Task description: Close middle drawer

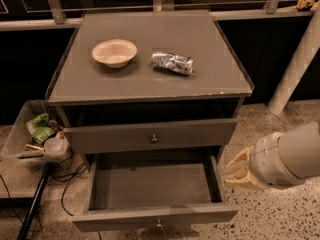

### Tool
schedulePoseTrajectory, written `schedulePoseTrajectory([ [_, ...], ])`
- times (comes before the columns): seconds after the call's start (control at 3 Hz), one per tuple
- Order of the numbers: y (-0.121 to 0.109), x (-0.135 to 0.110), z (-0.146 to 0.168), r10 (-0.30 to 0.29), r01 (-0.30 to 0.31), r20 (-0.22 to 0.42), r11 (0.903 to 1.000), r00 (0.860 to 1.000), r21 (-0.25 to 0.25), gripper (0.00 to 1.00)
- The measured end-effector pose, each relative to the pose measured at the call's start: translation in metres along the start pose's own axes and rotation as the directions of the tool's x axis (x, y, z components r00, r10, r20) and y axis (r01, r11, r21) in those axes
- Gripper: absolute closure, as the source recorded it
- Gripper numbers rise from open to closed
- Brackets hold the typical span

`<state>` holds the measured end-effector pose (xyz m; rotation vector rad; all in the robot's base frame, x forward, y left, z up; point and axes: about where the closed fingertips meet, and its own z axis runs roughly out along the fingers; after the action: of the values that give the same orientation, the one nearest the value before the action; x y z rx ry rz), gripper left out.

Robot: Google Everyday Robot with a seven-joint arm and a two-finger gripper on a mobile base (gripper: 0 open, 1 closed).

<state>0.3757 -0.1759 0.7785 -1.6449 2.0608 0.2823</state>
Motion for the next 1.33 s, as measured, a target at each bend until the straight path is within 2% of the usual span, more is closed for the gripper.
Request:
schedulePoseTrajectory([
  [0.33, 0.015, 0.018, 0.036, 0.072, -0.072, 0.003, 0.9971, 0.997, -0.023, 1.00],
  [0.67, 0.035, 0.040, 0.073, 0.141, -0.141, 0.005, 0.9891, 0.990, -0.042, 1.00],
  [1.0, 0.054, 0.064, 0.109, 0.166, -0.165, 0.023, 0.9858, 0.986, -0.033, 1.00],
  [1.33, 0.050, 0.088, 0.135, 0.130, -0.132, 0.078, 0.9911, 0.988, 0.016, 1.00],
])
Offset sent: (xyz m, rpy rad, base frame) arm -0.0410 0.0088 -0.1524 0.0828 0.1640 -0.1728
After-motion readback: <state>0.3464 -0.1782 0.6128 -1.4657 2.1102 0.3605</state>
